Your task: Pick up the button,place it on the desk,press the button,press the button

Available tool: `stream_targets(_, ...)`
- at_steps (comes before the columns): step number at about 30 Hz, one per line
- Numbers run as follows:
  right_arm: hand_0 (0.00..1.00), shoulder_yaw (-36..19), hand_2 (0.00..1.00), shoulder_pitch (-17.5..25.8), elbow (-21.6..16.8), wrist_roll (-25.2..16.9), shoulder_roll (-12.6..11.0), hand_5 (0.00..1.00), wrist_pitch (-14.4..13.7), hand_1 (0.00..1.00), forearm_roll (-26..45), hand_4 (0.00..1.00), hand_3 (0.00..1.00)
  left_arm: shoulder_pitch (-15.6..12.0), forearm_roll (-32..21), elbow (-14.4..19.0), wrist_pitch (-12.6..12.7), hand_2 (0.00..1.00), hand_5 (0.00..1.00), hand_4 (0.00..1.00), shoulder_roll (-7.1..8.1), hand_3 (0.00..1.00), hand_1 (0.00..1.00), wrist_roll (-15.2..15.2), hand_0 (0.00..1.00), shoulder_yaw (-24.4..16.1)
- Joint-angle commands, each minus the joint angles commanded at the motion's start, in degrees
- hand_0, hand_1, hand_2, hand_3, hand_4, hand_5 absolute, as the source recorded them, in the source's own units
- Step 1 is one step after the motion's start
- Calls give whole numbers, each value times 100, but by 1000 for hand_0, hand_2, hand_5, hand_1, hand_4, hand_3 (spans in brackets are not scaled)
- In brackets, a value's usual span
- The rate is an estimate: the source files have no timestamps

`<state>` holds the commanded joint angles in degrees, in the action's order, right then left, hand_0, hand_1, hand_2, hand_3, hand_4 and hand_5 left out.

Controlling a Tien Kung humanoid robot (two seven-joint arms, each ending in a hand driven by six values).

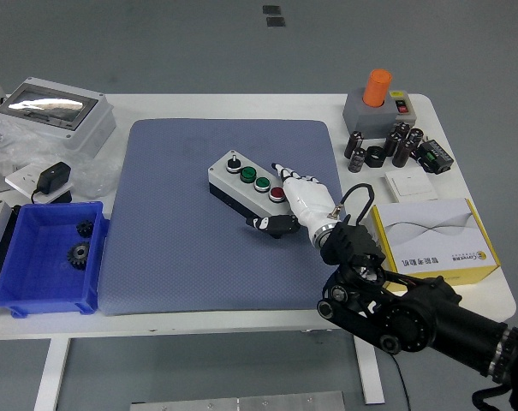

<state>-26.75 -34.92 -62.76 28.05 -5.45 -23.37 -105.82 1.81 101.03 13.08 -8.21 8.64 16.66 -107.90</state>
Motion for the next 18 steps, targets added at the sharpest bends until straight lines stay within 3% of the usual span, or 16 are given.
stream_targets(6,390,19,657,-5,20,-4,11,284,20,557,5,850,998,1,17,-10,3,659,681,652,-2,788,675,-40,701,-10)
stream_targets(7,303,32,557,-9,24,-3,15,241,26,469,8,801,998,2,21,-11,4,658,678,647,-1,785,674,-48,701,-13)
stream_targets(18,274,-104,527,-22,46,-53,30,206,166,449,-188,762,998,5,63,-43,22,658,675,641,6,783,674,-171,700,-43)
